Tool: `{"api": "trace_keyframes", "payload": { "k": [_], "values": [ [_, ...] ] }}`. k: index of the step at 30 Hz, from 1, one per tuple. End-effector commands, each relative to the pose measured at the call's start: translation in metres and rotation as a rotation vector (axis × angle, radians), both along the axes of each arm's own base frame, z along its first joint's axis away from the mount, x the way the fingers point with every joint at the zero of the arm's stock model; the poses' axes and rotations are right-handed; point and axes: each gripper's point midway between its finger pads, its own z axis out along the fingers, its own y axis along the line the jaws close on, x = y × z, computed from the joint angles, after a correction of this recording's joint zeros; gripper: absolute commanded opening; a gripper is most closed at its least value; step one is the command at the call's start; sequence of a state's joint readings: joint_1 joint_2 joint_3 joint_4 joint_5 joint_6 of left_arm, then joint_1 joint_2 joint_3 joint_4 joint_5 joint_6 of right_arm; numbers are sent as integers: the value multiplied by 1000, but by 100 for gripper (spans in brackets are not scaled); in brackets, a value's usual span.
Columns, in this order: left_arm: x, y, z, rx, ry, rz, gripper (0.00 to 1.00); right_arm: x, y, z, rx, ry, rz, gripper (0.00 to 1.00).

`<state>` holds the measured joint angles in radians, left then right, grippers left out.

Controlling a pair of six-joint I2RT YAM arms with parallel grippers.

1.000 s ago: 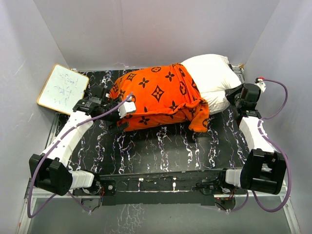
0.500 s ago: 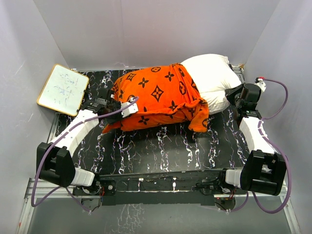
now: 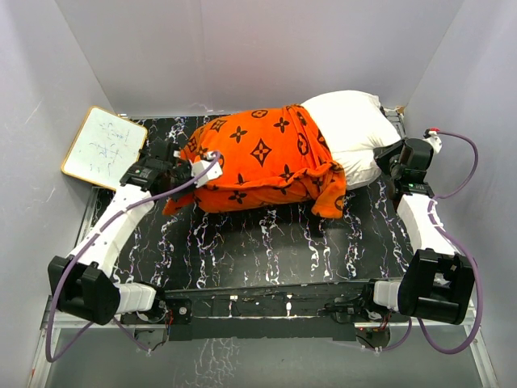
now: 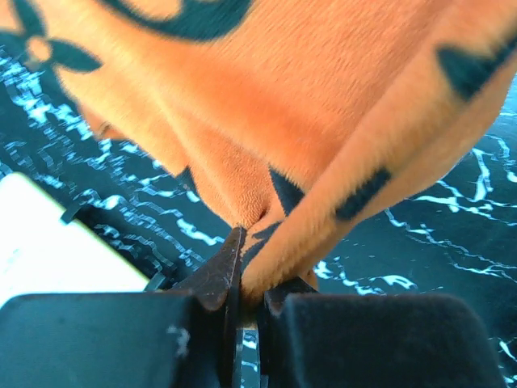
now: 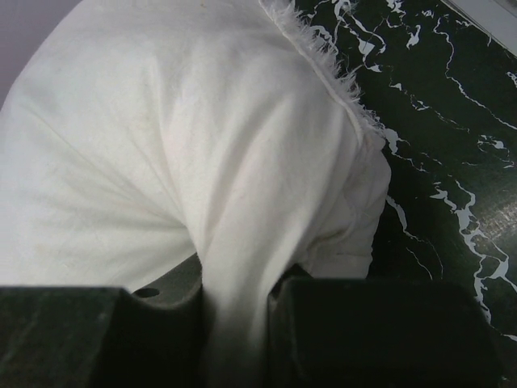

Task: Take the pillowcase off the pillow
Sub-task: Remove the pillow from the pillowcase.

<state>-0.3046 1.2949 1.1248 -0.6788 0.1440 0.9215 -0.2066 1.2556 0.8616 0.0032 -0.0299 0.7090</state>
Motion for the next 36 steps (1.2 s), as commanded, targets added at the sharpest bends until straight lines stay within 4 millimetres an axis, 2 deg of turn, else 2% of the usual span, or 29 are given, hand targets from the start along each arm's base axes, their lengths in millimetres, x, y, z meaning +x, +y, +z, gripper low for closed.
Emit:
{"api": "trace_keyframes", "payload": {
  "k": [1, 4, 9, 13, 17, 20, 25, 27, 30, 34, 36],
  "values": [
    [17, 35, 57, -2, -146, 151, 0, 12, -31, 87, -45, -241, -121, 8],
    [30, 68, 78, -28, -233, 230, 0, 9, -35, 97, -48, -262, -143, 8],
    [39, 107, 92, 5, -315, 291, 0, 8, -35, 104, -41, -280, -149, 8],
    [49, 136, 127, 26, -406, 332, 0, 6, -36, 105, -34, -285, -158, 8],
    [64, 192, 169, 42, -498, 425, 0, 0, -44, 97, -23, -286, -214, 8],
    [67, 236, 194, 19, -537, 504, 0, -3, -58, 93, -10, -283, -267, 8],
    [64, 309, 224, 82, -641, 590, 0, 7, -68, 114, 7, -306, -281, 9],
    [64, 329, 237, 70, -668, 634, 0, 11, -71, 118, 6, -307, -284, 9],
    [67, 336, 246, 19, -666, 678, 0, 13, -71, 113, 13, -296, -281, 9],
    [62, 316, 217, -22, -616, 654, 0, 3, -74, 84, 12, -243, -315, 9],
    [60, 323, 206, 24, -634, 687, 0, -2, -77, 66, 15, -209, -335, 9]
  ]
}}
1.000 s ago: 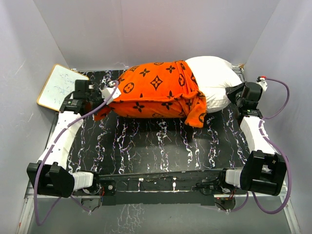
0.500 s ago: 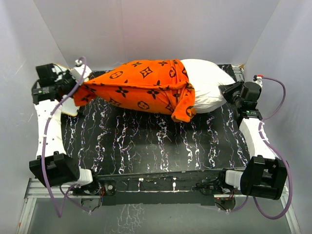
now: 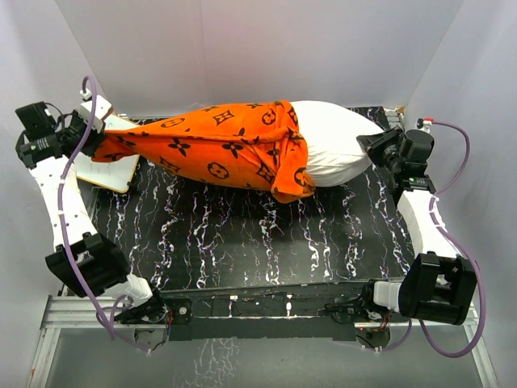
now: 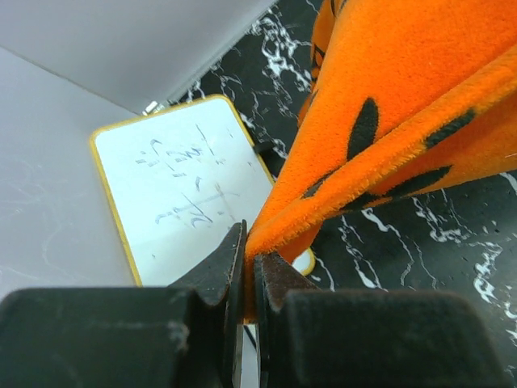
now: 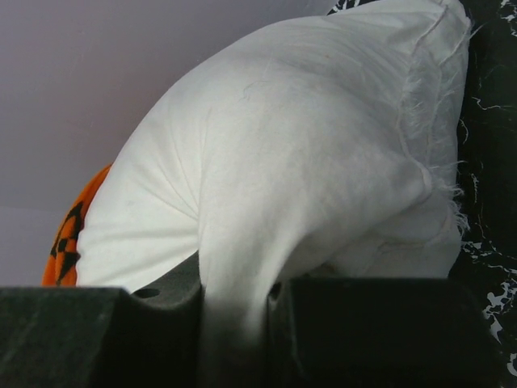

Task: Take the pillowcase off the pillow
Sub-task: Remove the pillow from the pillowcase.

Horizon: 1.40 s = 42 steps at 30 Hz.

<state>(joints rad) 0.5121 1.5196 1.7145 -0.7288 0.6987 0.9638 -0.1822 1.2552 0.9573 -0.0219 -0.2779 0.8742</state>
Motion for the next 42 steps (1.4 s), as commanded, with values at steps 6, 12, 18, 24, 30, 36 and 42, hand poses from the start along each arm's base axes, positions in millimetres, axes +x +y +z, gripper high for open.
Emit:
{"api": "trace_keyframes", "payload": {
  "k": [6, 12, 18, 24, 30, 36, 42],
  "values": [
    [-25, 176, 64, 207, -132, 561, 0, -11, -140, -8, -99, -34, -585, 9],
    [-32, 184, 110, 266, -221, 514, 0, -8, -148, -12, -52, -28, -600, 9],
    [-41, 172, 110, 251, -228, 481, 0, -14, -157, -18, -54, -10, -639, 9],
    [-43, 57, 28, 78, 33, 155, 15, 9, -97, -8, -30, -130, -372, 9],
    [-41, -140, -35, 4, 267, -233, 97, 7, -49, -6, -91, -224, -184, 8],
    [1, -241, 5, -152, 311, -331, 92, -8, -22, -33, -154, -163, -92, 8],
    [11, -325, -31, -122, 356, -408, 92, -36, 13, -87, -187, -18, -42, 18]
  ]
}}
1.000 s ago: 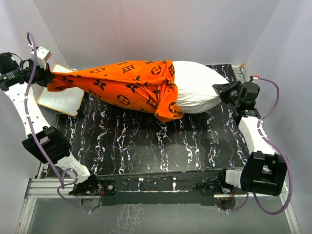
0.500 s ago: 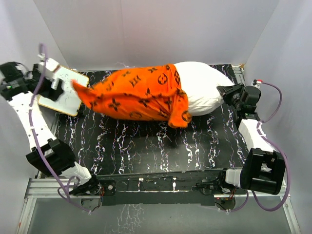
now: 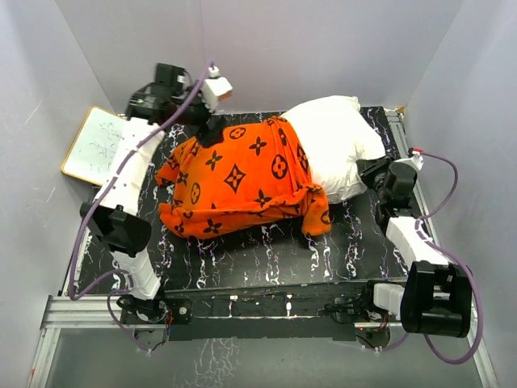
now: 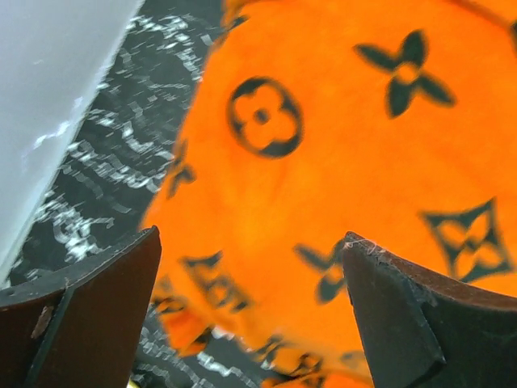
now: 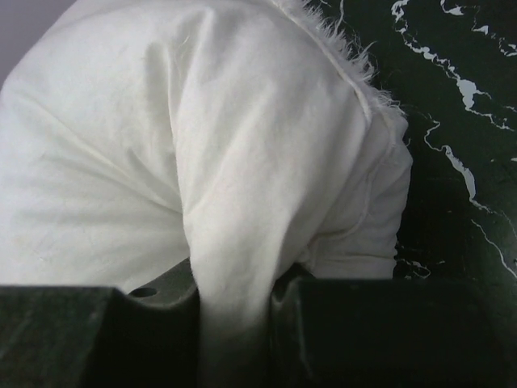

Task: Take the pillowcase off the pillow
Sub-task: Remove the pillow from the pillowcase.

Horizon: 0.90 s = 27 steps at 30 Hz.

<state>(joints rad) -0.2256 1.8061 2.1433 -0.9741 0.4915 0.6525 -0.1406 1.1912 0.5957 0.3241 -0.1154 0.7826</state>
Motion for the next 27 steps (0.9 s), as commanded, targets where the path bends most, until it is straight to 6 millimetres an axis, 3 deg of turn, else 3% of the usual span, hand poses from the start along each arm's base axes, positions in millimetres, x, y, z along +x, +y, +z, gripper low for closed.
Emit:
{"api": "trace_keyframes", "payload": {
  "k": [1, 3, 4, 5, 6, 7, 9, 13, 18, 23, 27],
  "values": [
    [-23, -56, -38, 5, 122, -35, 92, -20, 23, -20, -55, 61, 42, 27],
    [-48, -74, -64, 39, 181, -101, 93, -24, 8, -19, -81, 90, -34, 48],
    [-64, -80, -79, 66, 213, -138, 93, -23, -2, -9, -108, 89, -77, 57],
    [-80, -84, -93, 97, 234, -181, 92, -21, -9, 8, -150, 69, -103, 66],
    [-97, -84, -108, 136, 250, -222, 91, -17, -15, 30, -195, 44, -120, 86],
    [-110, -83, -121, 170, 258, -251, 89, -13, -21, 50, -233, 23, -141, 97],
    [-138, -77, -148, 248, 275, -310, 84, -5, -32, 96, -293, -19, -183, 98],
    [-190, -60, -184, 389, 309, -433, 73, 16, -42, 160, -353, -94, -221, 98],
    [-219, -39, -210, 534, 299, -508, 69, 58, -19, 206, -337, -178, -121, 98],
    [-222, -36, -214, 551, 303, -537, 68, 107, 43, 205, -408, -140, 84, 98],
    [-222, -38, -214, 549, 304, -552, 69, 141, 90, 170, -463, -48, 233, 98]
  ]
}}
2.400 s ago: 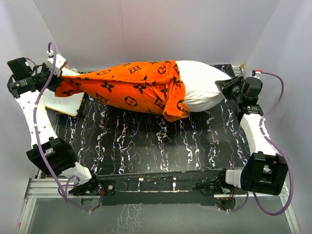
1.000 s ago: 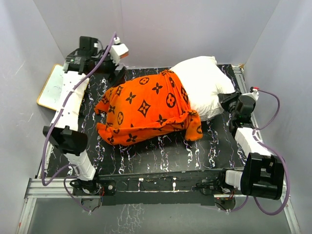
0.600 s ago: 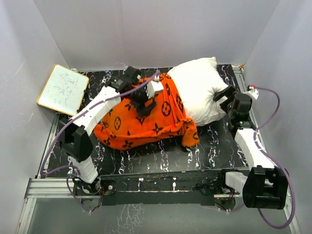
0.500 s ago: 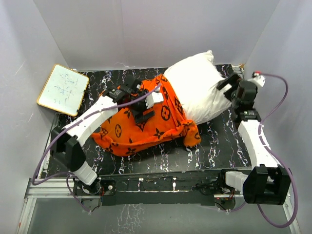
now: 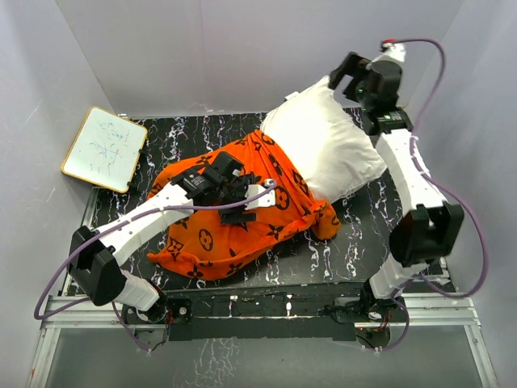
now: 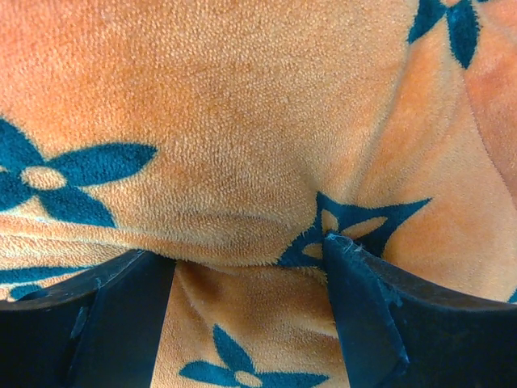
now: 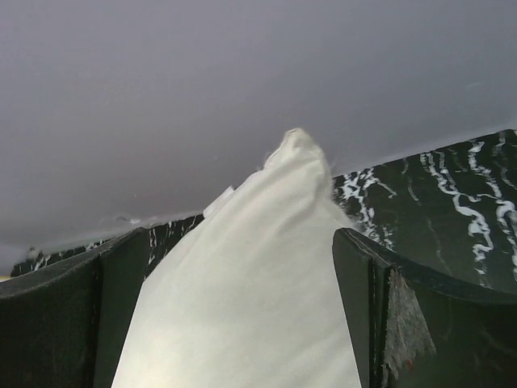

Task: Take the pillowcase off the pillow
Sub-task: Remove the pillow from the pillowcase.

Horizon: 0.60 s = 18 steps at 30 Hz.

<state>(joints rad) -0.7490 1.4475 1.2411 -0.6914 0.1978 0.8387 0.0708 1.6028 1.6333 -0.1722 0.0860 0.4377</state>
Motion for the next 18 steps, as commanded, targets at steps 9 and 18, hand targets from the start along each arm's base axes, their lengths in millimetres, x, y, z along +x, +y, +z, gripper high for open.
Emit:
{"api": "trace_keyframes", "payload": {
  "k": [9, 18],
  "values": [
    [1, 16, 38, -211, 386, 270, 92, 29, 131, -190, -185, 467, 457, 98],
    [59, 38, 81, -379, 398, 420, 97, 15, 161, -168, -67, 338, 606, 8]
  ]
}}
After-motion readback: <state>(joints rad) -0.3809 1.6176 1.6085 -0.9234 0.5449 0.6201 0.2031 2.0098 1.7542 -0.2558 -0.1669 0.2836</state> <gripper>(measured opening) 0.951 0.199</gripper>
